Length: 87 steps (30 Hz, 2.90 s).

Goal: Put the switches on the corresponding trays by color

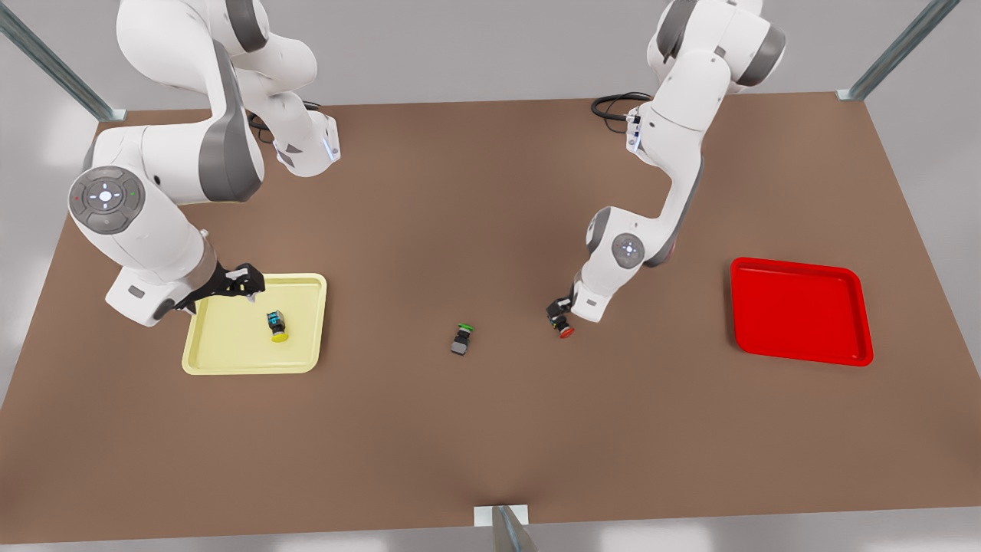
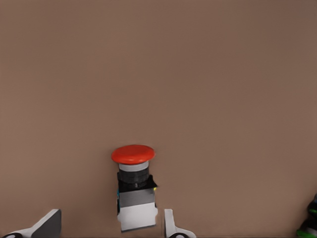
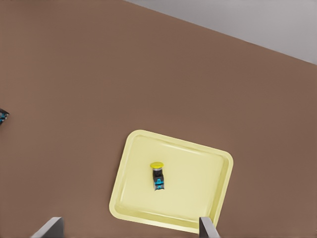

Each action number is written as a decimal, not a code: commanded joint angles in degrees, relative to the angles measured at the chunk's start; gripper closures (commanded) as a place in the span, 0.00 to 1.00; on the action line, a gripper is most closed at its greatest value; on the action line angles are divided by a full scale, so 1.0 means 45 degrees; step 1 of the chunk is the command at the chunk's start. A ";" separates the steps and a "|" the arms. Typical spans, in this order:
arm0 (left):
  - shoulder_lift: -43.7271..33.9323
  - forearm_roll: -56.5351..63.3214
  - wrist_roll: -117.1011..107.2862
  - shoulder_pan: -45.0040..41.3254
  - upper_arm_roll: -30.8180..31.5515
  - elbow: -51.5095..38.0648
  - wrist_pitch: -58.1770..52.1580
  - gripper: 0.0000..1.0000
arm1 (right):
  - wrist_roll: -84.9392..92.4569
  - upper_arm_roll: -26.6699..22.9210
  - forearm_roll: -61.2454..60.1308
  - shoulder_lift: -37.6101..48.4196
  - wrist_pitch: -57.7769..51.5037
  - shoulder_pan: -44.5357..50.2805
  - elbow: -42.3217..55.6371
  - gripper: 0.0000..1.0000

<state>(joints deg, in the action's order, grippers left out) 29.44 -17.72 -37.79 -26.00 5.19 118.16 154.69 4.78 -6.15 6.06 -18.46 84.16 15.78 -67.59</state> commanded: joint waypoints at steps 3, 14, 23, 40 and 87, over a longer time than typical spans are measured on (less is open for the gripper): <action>0.0080 -0.0007 0.0000 -0.0004 0.0000 -0.0047 0.0000 0.00 | -0.0007 -0.0001 0.0002 -0.0018 0.0028 -0.0010 0.0000 0.00; 0.0861 -0.0066 0.0000 -0.0413 0.0000 -0.0750 0.0000 0.00 | -0.0007 -0.0001 0.0002 -0.0038 0.0067 -0.0010 0.0000 0.00; 0.1115 -0.0085 -0.0019 -0.0570 -0.0019 -0.0984 0.0020 0.00 | -0.0007 -0.0001 0.0002 -0.0077 0.0106 -0.0010 0.0000 0.00; 0.1310 -0.0144 -0.0117 -0.0570 -0.0019 -0.1277 -0.0020 0.18 | -0.0007 -0.0020 0.0002 -0.0135 0.0165 -0.0010 0.0000 0.00; -0.2381 -0.0027 0.1874 0.2535 -0.0019 0.1164 -0.1738 0.49 | -0.0045 -0.0020 0.0041 -0.0311 0.0185 0.0264 0.0000 0.00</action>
<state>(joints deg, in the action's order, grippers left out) 18.27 -17.89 -28.55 -13.62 5.10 124.08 147.03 4.64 -6.24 6.21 -19.95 84.99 16.96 -67.59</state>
